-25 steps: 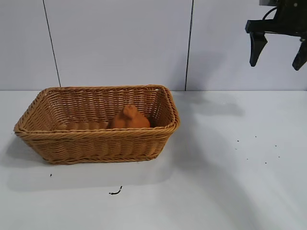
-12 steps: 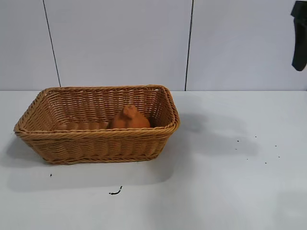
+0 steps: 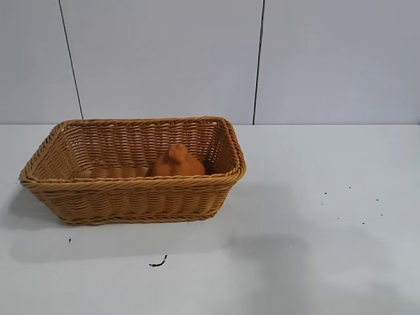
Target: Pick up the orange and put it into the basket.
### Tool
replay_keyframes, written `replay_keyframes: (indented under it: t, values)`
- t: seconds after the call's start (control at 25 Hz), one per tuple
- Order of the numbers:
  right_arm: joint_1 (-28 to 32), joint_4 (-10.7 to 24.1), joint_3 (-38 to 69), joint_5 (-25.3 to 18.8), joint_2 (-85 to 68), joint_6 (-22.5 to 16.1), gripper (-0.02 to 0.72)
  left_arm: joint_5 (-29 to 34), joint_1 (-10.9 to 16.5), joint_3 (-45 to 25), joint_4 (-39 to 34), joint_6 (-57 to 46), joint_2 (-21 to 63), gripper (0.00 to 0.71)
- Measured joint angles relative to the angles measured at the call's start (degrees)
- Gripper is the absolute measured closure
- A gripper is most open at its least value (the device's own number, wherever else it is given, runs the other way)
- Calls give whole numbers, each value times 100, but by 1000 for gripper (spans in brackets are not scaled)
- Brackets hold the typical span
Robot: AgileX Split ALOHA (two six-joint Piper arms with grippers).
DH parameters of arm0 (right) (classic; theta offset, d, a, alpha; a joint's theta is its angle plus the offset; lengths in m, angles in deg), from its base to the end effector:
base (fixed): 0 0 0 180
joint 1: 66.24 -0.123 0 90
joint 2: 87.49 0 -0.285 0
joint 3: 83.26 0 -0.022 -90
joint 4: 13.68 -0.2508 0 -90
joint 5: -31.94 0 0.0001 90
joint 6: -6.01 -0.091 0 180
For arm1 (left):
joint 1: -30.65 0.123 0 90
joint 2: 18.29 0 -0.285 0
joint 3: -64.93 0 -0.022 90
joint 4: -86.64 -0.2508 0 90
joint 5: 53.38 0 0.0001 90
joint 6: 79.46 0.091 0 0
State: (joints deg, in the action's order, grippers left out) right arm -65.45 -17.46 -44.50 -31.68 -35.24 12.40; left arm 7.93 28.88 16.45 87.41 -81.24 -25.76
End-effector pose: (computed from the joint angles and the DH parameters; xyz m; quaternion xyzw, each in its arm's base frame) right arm 0.1156 0.0038 0.2838 -0.0398 0.9743 0.0182 0.2210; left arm -0.0063 -0.0009 0.2769 0.0002 0.8538 -0.0228 0.5201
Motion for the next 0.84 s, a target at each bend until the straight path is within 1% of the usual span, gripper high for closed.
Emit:
replay_keyframes:
  t: [0.08, 0.16, 0.28, 0.52, 0.64, 0.84]
  values:
    - [0, -17, 534, 282, -812, 17, 66, 0, 0, 0, 0, 0, 0, 44]
    - [0, -30, 924, 377, -1547, 17, 66, 0, 0, 0, 0, 0, 0, 44]
    - [0, -37, 999, 478, -2568, -1, 66, 0, 0, 0, 0, 0, 0, 44]
    - [0, -42, 1022, 512, -4030, -1, 66, 0, 0, 0, 0, 0, 0, 44]
    - [0, -42, 1022, 512, -4431, -1, 66, 0, 0, 0, 0, 0, 0, 44]
    - [0, -52, 1027, 512, -4469, -3, 66, 0, 0, 0, 0, 0, 0, 44]
